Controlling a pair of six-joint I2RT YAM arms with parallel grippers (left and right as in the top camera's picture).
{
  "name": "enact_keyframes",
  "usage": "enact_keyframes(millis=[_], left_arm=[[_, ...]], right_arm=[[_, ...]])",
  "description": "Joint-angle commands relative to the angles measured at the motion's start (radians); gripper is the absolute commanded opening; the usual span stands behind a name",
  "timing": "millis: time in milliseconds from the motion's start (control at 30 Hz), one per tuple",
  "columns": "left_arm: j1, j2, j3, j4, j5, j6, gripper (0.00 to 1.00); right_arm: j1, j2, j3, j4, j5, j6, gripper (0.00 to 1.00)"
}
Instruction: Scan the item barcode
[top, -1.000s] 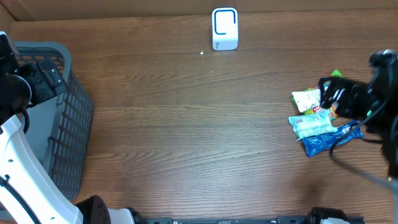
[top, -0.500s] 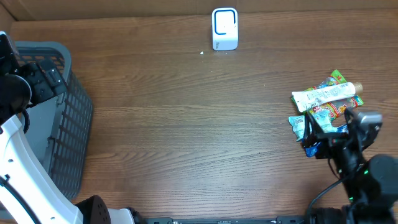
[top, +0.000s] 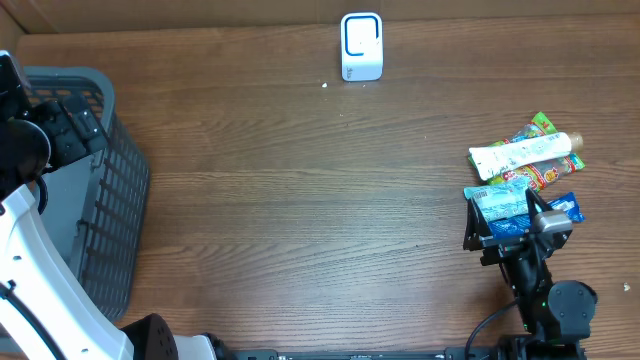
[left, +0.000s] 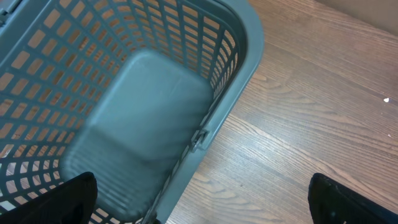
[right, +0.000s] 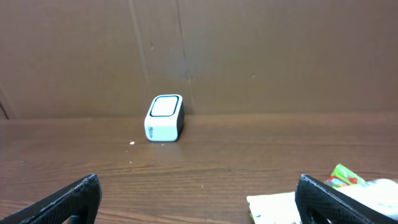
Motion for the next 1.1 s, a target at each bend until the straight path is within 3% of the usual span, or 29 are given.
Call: enact_keyframes(millis=[0,1067], left_arm=[[0.003,0.001,0.014,0.001,0.004,-0.014,1.00],[0.003,0.001,0.014,0.001,0.004,-0.014,1.00]], right_arm=[[0.006,-0.064,-0.056,0.012,0.011,-0.001,1.00],[0.006,-0.109,-0.074,-0.043,0.011,-0.001,1.00]])
